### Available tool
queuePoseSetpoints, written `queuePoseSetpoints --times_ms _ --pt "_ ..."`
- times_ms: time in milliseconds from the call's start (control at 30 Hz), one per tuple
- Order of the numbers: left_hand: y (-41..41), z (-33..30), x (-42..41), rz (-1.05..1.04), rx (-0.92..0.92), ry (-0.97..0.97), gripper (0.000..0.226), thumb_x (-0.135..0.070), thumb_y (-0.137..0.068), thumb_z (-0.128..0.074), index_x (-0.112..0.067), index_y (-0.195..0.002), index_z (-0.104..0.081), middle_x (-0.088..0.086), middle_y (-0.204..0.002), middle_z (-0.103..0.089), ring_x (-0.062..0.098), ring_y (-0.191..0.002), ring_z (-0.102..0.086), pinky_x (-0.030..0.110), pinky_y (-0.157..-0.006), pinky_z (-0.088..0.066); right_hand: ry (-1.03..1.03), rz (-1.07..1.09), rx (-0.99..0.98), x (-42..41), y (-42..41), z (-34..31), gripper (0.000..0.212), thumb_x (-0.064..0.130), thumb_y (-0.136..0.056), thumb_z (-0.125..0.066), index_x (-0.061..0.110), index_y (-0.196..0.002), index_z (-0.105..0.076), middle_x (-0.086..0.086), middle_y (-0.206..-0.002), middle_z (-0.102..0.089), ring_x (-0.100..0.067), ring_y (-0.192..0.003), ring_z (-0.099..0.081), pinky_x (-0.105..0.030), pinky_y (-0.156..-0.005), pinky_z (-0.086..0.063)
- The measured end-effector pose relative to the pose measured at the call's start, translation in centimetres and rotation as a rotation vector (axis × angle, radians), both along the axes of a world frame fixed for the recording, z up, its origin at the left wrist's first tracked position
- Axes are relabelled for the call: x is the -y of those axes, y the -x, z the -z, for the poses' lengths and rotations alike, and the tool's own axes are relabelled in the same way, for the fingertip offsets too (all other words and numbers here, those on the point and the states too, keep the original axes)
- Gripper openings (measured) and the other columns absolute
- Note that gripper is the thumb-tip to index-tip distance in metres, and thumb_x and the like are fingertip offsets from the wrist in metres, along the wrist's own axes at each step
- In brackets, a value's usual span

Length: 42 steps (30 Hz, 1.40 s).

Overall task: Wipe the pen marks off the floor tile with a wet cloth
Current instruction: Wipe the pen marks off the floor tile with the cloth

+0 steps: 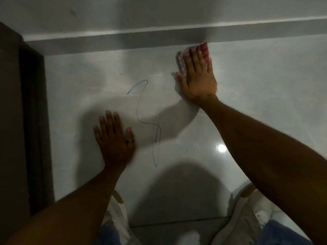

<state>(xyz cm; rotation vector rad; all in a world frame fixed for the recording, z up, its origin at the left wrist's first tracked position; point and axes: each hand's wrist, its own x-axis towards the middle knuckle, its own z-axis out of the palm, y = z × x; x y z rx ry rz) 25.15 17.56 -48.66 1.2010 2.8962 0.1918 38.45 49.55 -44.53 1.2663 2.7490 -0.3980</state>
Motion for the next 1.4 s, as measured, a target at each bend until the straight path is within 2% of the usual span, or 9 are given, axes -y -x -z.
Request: queuePoseSetpoints --times_ms 167,433,600,767,900,1033,1167,1267,1400 --pt "0.1 0.1 0.0 0.011 -0.021 0.0 0.068 -0.045 -0.112 -0.033 -0.009 -0.17 -0.028 0.018 -0.177 -0.028 0.04 -0.164 -0.026 0.062 -0.132 -0.021 0.045 0.181 0.016 0.4 2.4 0.0 0.088 0.072 -0.104 -0.01 0.016 -0.171 -0.002 -0.011 -0.181 0.001 -0.028 -0.168 0.003 -0.054 -0.137 -0.001" --pt "0.0 0.1 0.0 0.004 -0.003 0.016 0.069 -0.044 -0.11 -0.035 -0.01 -0.17 -0.027 0.017 -0.178 -0.026 0.04 -0.165 -0.024 0.062 -0.133 -0.018 0.025 -0.469 -0.067 13.8 -4.9 0.8 0.084 0.069 -0.105 -0.032 0.015 -0.17 -0.023 -0.015 -0.178 -0.021 -0.034 -0.166 -0.016 -0.059 -0.132 -0.021" --pt "0.0 -0.2 0.0 0.008 0.019 0.03 0.071 -0.047 -0.11 -0.028 -0.011 -0.171 -0.024 0.015 -0.179 -0.023 0.039 -0.166 -0.021 0.061 -0.134 -0.016 0.179 -0.736 -0.174 24.9 -13.2 1.5 0.081 0.064 -0.102 -0.048 0.02 -0.167 -0.033 -0.009 -0.176 -0.03 -0.03 -0.166 -0.018 -0.051 -0.136 -0.002" --pt "0.0 -0.3 -0.1 0.005 0.023 0.008 0.069 -0.044 -0.111 -0.034 -0.01 -0.17 -0.027 0.015 -0.178 -0.025 0.039 -0.166 -0.021 0.062 -0.133 -0.017 0.226 -1.122 -0.205 27.2 -14.1 2.0 0.069 0.057 -0.104 -0.053 0.023 -0.163 -0.043 -0.005 -0.173 -0.038 -0.022 -0.164 -0.025 -0.05 -0.137 0.0" --pt "-0.1 -0.3 -0.2 0.01 0.011 0.005 0.067 -0.043 -0.112 -0.033 -0.01 -0.17 -0.028 0.015 -0.178 -0.025 0.038 -0.166 -0.021 0.061 -0.134 -0.016 0.294 -0.981 -0.317 21.1 -10.2 2.3 0.062 0.044 -0.103 -0.064 0.02 -0.158 -0.051 -0.007 -0.171 -0.04 -0.027 -0.164 -0.028 -0.056 -0.13 -0.029" --pt "0.1 -0.3 -0.2 0.015 0.021 0.018 0.067 -0.043 -0.112 -0.031 -0.01 -0.17 -0.027 0.016 -0.178 -0.024 0.038 -0.166 -0.02 0.061 -0.134 -0.017 0.137 -0.969 -0.205 17.5 -6.5 2.4 0.065 0.052 -0.109 -0.042 0.023 -0.167 -0.034 -0.005 -0.178 -0.024 -0.029 -0.167 -0.013 -0.058 -0.133 -0.019" --pt "-0.1 -0.6 -0.4 0.009 0.003 0.022 0.066 -0.044 -0.112 -0.029 -0.009 -0.169 -0.03 0.016 -0.177 -0.028 0.039 -0.165 -0.023 0.062 -0.133 -0.02 0.004 -0.885 -0.189 14.8 -3.7 2.1 0.066 0.055 -0.108 -0.041 0.023 -0.166 -0.037 -0.009 -0.175 -0.032 -0.032 -0.164 -0.026 -0.06 -0.133 -0.02" --pt "-0.2 -0.5 -0.4 0.004 -0.003 0.017 0.068 -0.046 -0.112 -0.027 -0.011 -0.169 -0.031 0.016 -0.177 -0.029 0.038 -0.165 -0.025 0.062 -0.132 -0.022 -0.038 -0.689 -0.13 12.6 0.2 1.3 0.071 0.058 -0.108 -0.035 0.019 -0.167 -0.033 -0.01 -0.175 -0.031 -0.031 -0.164 -0.027 -0.059 -0.133 -0.018" --pt "-0.1 -0.5 -0.3 0.002 -0.015 0.023 0.068 -0.047 -0.111 -0.028 -0.011 -0.169 -0.03 0.016 -0.177 -0.029 0.038 -0.165 -0.025 0.062 -0.132 -0.022 0.026 -0.333 -0.08 9.5 7.2 0.1 0.076 0.064 -0.108 -0.02 0.021 -0.171 -0.014 -0.008 -0.181 -0.011 -0.026 -0.168 -0.008 -0.057 -0.136 -0.003"
